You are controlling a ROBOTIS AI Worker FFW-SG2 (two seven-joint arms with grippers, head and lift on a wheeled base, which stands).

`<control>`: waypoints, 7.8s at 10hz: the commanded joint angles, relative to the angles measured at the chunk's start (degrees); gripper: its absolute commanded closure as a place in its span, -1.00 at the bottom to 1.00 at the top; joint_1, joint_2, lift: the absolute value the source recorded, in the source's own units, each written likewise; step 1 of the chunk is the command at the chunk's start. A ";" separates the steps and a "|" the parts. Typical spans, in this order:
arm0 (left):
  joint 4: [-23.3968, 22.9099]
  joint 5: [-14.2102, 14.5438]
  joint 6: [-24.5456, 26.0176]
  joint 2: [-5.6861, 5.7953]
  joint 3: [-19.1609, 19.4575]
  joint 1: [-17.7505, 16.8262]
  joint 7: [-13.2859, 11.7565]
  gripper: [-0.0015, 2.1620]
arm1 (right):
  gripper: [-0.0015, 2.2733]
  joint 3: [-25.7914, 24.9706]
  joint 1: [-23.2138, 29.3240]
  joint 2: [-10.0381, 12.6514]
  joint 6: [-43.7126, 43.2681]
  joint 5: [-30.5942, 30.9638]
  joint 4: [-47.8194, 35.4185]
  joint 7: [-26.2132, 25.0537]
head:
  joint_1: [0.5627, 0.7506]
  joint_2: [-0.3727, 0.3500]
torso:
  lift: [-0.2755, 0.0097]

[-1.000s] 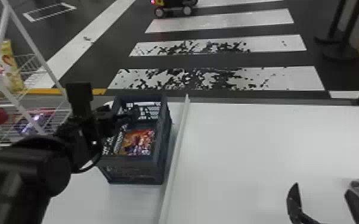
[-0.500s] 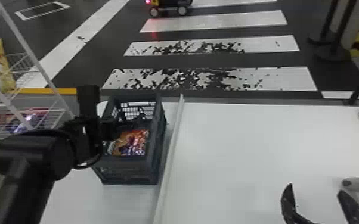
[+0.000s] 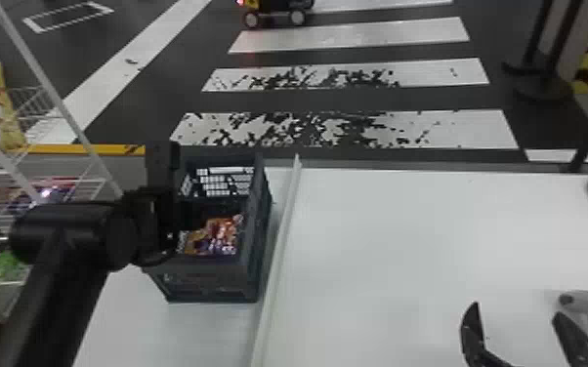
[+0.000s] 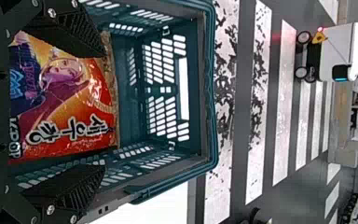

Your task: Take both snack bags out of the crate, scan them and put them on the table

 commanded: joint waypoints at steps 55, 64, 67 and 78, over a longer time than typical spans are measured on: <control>-18.84 -2.30 24.99 -22.28 0.56 -3.10 0.59 0.98 | -0.94 0.59 -2.07 -0.97 3.34 -1.21 2.40 0.18 | 0.41 0.04 | 0.27; -14.35 -2.48 -0.50 -25.24 -15.97 8.59 12.19 0.98 | -0.93 0.50 -2.07 -0.70 2.64 -1.21 2.58 0.00 | 0.41 -0.40 | 0.27; -7.15 -1.95 -7.18 -25.24 -19.04 8.95 13.16 0.98 | -0.93 0.41 -2.07 -0.70 2.64 -1.21 2.93 0.00 | 0.41 -0.51 | 0.27; -13.39 1.57 -14.56 -25.24 -20.62 14.04 15.53 -0.94 | -0.93 0.41 -2.07 -0.61 2.28 -1.30 3.11 0.00 | 0.41 -0.64 | 0.27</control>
